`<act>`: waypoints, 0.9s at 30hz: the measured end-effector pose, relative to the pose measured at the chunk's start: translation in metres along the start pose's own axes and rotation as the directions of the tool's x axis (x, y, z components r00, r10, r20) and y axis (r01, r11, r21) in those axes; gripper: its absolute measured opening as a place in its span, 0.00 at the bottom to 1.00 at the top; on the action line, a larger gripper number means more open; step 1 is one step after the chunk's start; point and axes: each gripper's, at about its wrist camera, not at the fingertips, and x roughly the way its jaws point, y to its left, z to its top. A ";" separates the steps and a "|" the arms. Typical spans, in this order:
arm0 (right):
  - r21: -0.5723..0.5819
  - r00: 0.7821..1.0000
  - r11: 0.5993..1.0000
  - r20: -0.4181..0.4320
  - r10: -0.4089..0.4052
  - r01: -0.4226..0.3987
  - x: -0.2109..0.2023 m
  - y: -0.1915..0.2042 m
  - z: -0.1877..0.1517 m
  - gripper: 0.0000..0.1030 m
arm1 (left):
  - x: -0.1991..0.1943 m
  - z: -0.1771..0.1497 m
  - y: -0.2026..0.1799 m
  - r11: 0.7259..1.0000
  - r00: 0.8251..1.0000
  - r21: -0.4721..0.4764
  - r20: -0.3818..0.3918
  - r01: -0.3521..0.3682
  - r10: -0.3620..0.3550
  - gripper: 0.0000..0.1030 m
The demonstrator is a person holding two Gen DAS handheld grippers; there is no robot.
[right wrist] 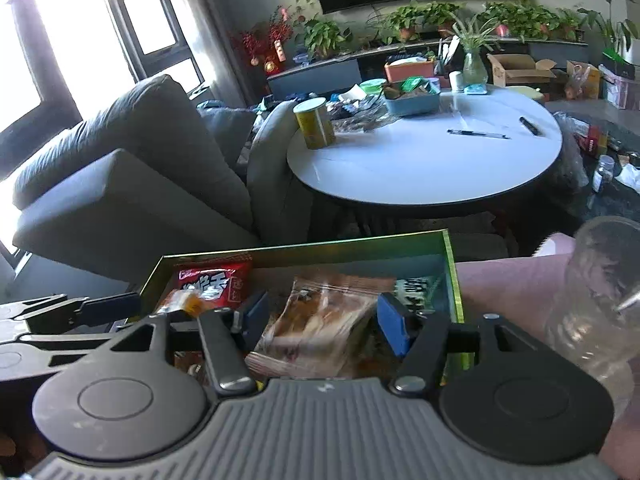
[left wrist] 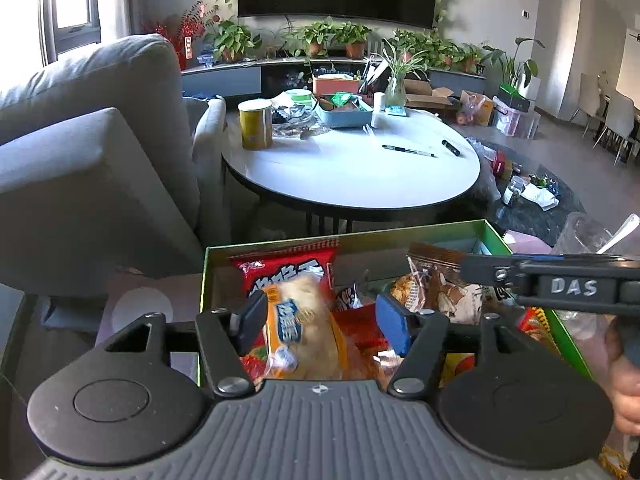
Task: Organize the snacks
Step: 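Carry the yellow-blue bread packet into the green box and release it, then move the left gripper to the green pea-snack bag while the right grasps the red-white chip bag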
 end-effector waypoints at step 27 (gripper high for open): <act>-0.031 0.989 0.996 -0.117 -0.092 0.089 -0.068 -0.028 -0.111 0.66 | -0.097 -0.098 -0.035 0.997 0.998 0.040 -0.010 0.065 -0.065 0.66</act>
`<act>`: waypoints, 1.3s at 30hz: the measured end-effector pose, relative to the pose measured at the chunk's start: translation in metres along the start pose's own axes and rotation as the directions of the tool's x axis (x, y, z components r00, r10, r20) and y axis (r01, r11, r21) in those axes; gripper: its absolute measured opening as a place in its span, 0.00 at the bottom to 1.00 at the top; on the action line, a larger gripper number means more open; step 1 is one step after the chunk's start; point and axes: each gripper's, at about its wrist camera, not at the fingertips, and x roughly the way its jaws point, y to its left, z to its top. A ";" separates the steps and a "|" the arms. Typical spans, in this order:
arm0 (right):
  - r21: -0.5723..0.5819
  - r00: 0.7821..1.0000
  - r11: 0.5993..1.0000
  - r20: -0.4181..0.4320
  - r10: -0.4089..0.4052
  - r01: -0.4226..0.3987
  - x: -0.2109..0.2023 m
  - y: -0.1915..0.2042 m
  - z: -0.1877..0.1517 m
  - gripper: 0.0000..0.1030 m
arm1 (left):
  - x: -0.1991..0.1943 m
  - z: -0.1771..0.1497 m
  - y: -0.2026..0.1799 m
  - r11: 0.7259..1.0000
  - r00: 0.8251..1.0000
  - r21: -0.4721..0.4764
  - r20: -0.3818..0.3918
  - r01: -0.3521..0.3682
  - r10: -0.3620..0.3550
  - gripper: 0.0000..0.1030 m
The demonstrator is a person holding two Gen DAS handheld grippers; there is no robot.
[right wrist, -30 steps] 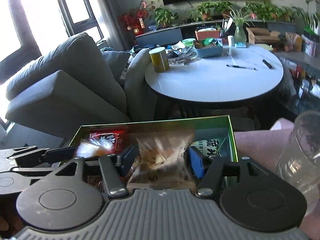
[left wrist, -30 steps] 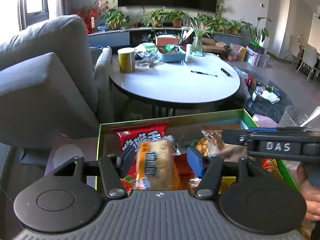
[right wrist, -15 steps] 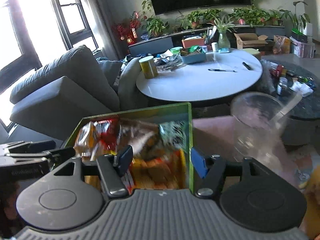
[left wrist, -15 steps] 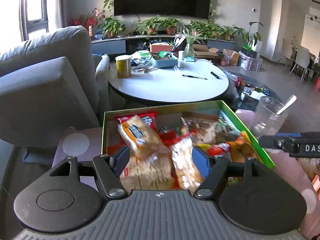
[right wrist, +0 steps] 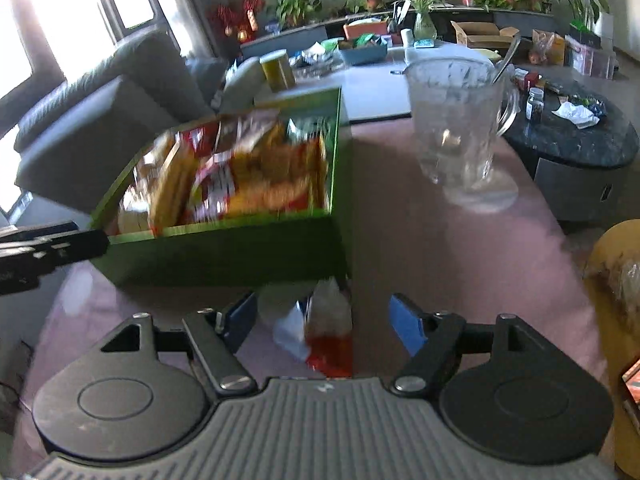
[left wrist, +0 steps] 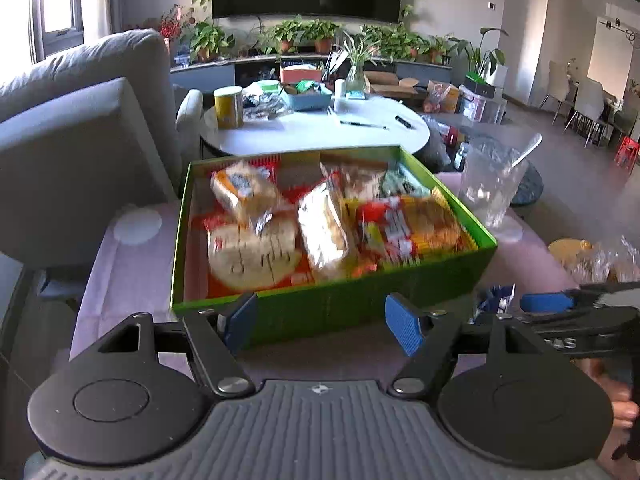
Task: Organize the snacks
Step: 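Move the left gripper to the green pea-snack bag while the right grasps the red-white chip bag, then grasp the green pea-snack bag with the left gripper and lift it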
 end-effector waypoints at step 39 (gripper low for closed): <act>0.020 0.995 1.000 0.100 0.003 -0.005 -0.040 -0.067 0.029 0.49 | 0.062 -0.034 -0.201 0.827 0.906 0.374 -0.224 0.420 -0.359 0.77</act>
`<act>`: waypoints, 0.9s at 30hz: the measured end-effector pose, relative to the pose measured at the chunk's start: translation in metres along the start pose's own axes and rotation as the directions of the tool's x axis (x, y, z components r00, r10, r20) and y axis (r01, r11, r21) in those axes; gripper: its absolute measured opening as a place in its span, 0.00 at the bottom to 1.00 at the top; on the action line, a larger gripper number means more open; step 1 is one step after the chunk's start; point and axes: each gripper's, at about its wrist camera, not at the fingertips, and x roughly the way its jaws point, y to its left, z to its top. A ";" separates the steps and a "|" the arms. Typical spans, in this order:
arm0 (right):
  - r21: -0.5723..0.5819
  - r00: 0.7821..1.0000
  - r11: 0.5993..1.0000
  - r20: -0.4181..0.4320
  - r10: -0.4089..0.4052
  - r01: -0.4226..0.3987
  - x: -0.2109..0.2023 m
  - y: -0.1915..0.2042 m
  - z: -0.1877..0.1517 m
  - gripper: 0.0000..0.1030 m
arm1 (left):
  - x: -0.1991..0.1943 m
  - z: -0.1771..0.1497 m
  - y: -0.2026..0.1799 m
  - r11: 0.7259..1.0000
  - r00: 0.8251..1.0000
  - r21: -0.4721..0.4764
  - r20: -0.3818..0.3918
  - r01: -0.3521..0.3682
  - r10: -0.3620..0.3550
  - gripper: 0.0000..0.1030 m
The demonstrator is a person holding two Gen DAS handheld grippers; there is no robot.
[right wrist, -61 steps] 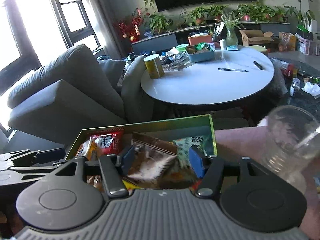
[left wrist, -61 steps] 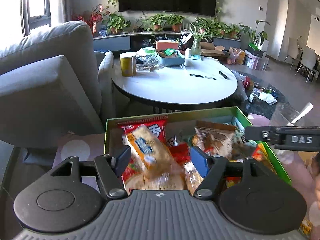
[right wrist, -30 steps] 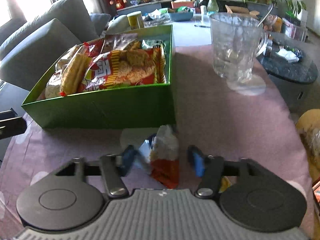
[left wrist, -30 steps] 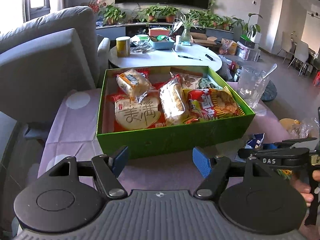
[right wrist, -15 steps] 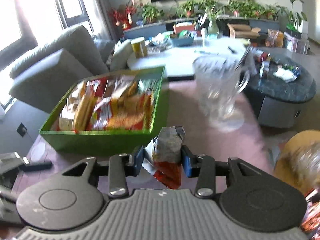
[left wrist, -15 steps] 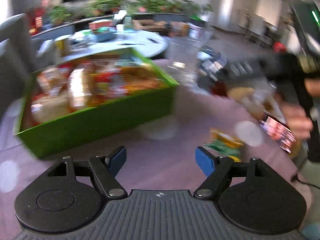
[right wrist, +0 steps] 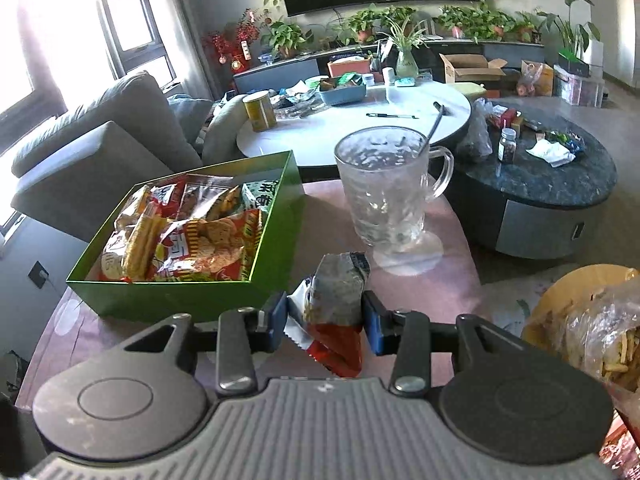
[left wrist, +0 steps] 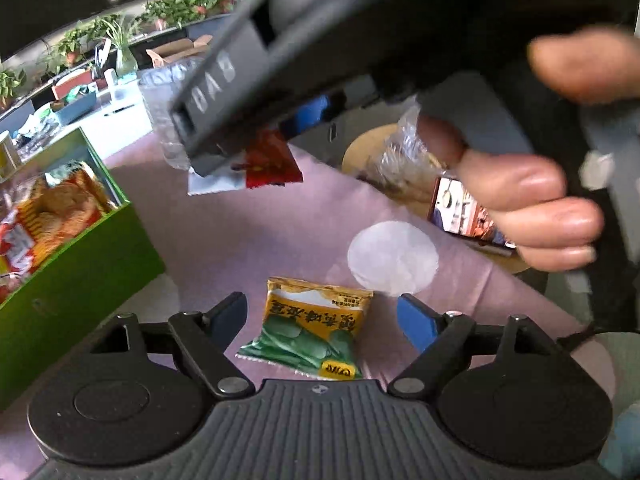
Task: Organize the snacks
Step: 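Grasp the green pea-snack bag with the left gripper and lift it, then carry the pea-snack bag over the green box while the right carries the chip bag there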
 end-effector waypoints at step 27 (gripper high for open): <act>-0.011 0.999 0.999 0.013 0.052 -0.052 -0.014 0.034 -0.009 0.49 | -0.087 -0.049 0.062 0.959 0.978 -0.228 0.078 -0.170 0.192 0.45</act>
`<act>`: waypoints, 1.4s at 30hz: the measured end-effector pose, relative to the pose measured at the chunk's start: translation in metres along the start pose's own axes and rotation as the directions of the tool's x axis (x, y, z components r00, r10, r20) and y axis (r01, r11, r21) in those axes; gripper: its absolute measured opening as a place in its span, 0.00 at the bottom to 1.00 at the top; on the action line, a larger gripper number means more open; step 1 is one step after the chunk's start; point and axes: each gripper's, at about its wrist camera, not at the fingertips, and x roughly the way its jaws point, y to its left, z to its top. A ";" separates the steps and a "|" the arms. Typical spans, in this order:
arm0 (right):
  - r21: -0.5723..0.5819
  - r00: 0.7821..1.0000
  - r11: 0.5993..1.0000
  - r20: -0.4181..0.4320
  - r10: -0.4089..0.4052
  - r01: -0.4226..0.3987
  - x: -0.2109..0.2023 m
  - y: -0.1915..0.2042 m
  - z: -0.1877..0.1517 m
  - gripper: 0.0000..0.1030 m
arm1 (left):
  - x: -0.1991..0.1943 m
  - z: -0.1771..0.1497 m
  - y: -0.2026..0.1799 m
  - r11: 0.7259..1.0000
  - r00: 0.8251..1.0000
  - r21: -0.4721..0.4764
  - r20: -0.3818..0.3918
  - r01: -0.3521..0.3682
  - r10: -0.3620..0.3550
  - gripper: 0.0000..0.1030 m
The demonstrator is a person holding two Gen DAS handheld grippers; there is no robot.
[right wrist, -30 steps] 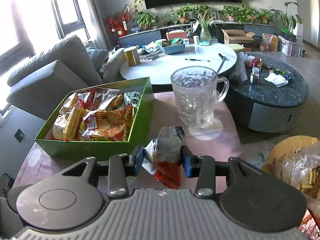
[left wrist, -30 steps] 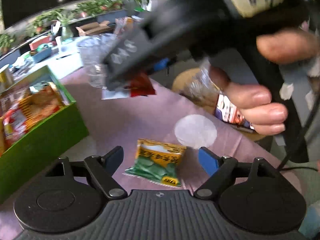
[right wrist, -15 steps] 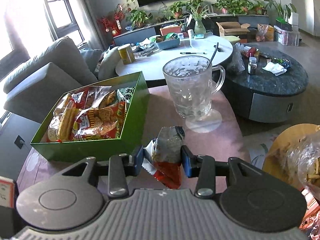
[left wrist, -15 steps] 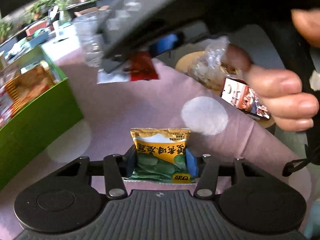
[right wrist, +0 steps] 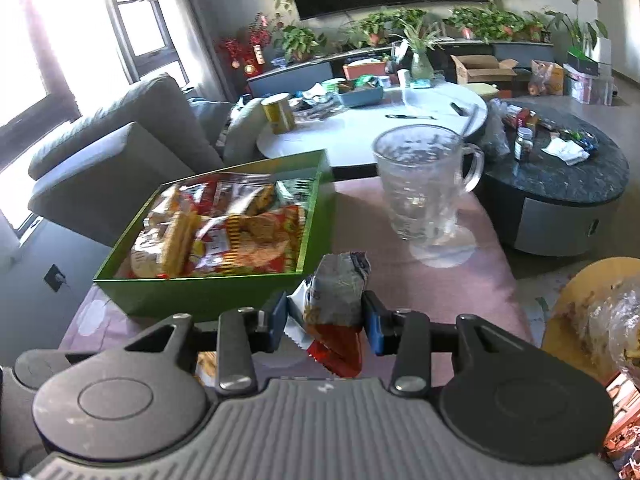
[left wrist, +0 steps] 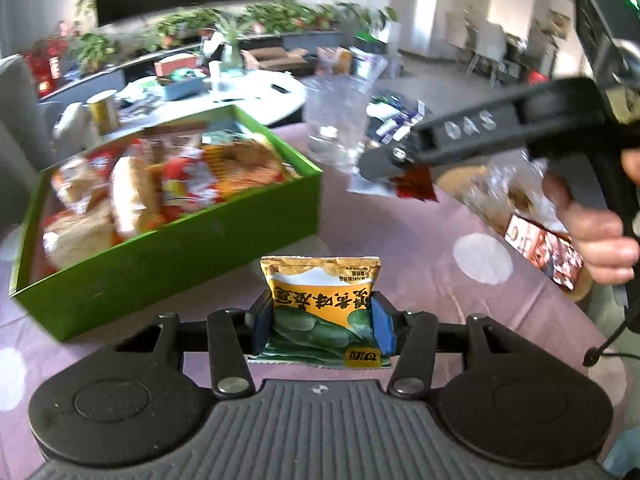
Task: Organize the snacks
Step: 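Carry the pea-snack bag over the green box while the right carries the chip bag there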
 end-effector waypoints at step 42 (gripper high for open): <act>-0.094 0.997 0.996 0.080 0.016 -0.008 0.051 0.065 0.079 0.49 | -0.027 0.093 0.121 0.972 0.965 -0.164 0.175 -0.169 0.197 0.46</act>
